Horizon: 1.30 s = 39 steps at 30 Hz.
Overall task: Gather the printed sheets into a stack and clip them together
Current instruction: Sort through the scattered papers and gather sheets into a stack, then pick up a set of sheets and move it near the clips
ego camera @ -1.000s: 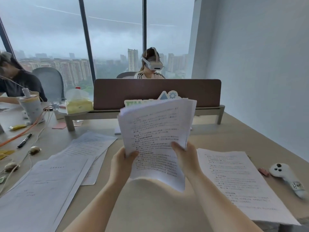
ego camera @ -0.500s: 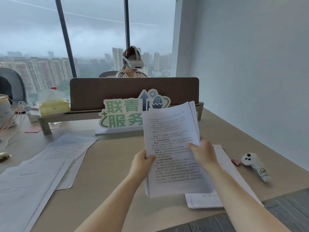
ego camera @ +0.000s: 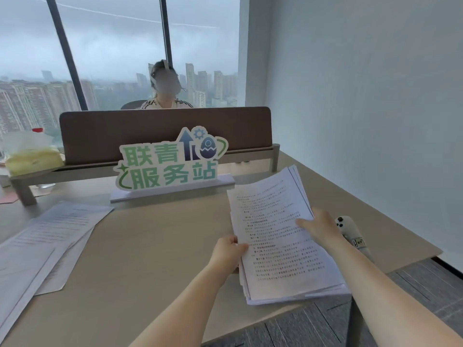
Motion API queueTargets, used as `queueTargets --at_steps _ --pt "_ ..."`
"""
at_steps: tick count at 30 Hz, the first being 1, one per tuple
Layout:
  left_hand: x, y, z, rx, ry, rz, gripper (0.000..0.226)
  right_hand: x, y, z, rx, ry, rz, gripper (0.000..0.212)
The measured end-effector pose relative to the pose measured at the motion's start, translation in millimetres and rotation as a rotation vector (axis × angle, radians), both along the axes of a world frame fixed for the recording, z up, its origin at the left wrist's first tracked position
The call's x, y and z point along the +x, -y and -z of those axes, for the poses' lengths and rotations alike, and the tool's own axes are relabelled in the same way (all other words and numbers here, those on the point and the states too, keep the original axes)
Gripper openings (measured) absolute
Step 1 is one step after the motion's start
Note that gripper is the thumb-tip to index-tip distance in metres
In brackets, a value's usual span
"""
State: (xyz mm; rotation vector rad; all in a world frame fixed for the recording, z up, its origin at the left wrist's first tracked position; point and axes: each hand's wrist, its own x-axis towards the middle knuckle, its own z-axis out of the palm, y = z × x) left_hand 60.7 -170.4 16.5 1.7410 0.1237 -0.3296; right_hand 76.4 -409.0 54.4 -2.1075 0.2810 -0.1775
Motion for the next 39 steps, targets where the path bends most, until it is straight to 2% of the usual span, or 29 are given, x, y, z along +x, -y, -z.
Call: queueTargets --at_steps 5,15,22,25,29,32,39 --pt "3 13 13 0.039 -0.042 0.014 0.019 4 14 18 -0.046 -0.054 -0.015 0.016" --pt "7 20 28 0.321 0.041 0.044 0.014 10 23 48 -0.222 -0.143 -0.035 0.031" --pt "5 13 29 0.434 0.101 0.006 0.01 1 15 46 -0.58 -0.169 0.094 0.047" --pt "6 0 30 0.452 0.126 -0.033 0.011 1 4 47 -0.625 -0.118 0.116 0.054" --pt "4 -28 25 0.466 0.163 -0.088 0.007 1 -40 44 -0.594 -0.006 0.001 0.04" --pt "-3 -55 19 0.48 0.2 -0.145 0.014 -3 -89 44 -0.597 0.062 -0.129 0.035" --pt "-32 -154 12 0.54 0.217 -0.334 0.011 -15 -218 51 -0.548 0.082 -0.411 0.039"
